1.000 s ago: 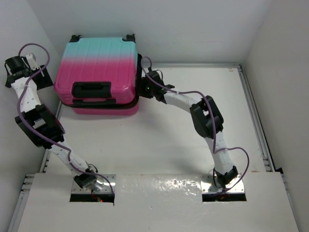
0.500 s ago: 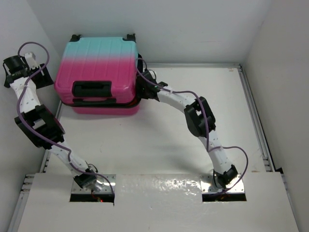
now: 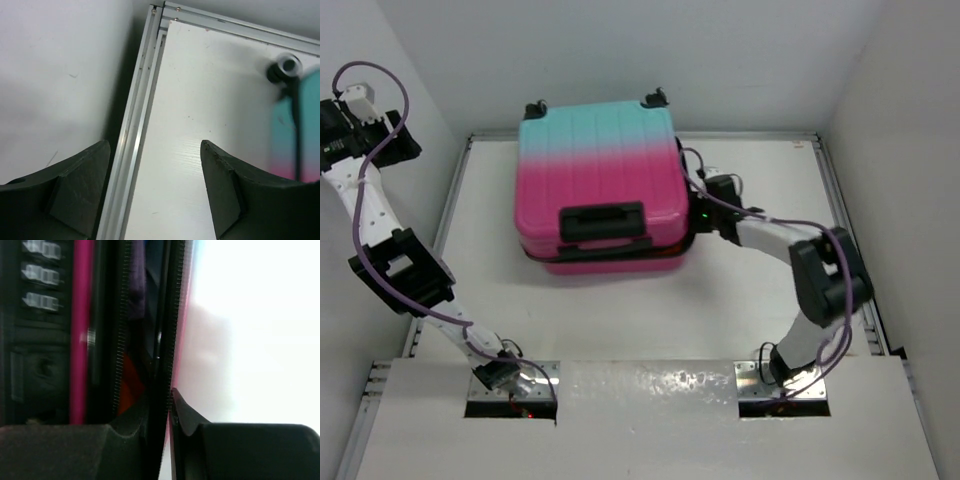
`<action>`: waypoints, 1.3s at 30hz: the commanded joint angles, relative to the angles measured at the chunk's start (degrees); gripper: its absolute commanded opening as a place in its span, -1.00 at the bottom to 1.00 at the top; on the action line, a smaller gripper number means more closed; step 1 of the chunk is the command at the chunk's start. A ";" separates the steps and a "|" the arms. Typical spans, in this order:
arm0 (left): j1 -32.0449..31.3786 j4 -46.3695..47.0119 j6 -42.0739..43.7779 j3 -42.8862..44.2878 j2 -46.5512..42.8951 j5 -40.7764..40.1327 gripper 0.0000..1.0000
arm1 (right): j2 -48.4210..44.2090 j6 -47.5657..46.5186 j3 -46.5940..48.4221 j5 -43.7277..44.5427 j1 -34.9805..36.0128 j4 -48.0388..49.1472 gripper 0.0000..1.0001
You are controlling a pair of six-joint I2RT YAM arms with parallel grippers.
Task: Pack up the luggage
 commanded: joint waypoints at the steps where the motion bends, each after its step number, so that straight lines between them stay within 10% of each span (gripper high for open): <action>1: -3.32 0.07 3.29 2.24 -2.90 -0.93 0.40 | -12.87 -22.80 -9.23 -12.89 -5.02 -10.73 -1.00; 8: -17.92 0.77 8.67 -2.33 -3.97 -7.72 0.41 | -30.39 -30.21 -17.86 -20.97 -22.86 -10.21 -1.00; 16: -32.78 2.25 5.34 1.45 3.94 -10.62 0.41 | -18.54 -26.22 -6.37 -38.37 -28.58 -11.10 -1.00; 32: -33.85 9.73 2.51 2.16 2.99 -15.72 0.44 | 10.27 -25.74 21.15 -37.16 -2.50 -14.08 -1.00; 39: -28.93 9.38 0.24 -1.88 4.66 -17.92 0.44 | 11.01 -12.30 26.44 -25.96 -3.00 -6.52 -0.90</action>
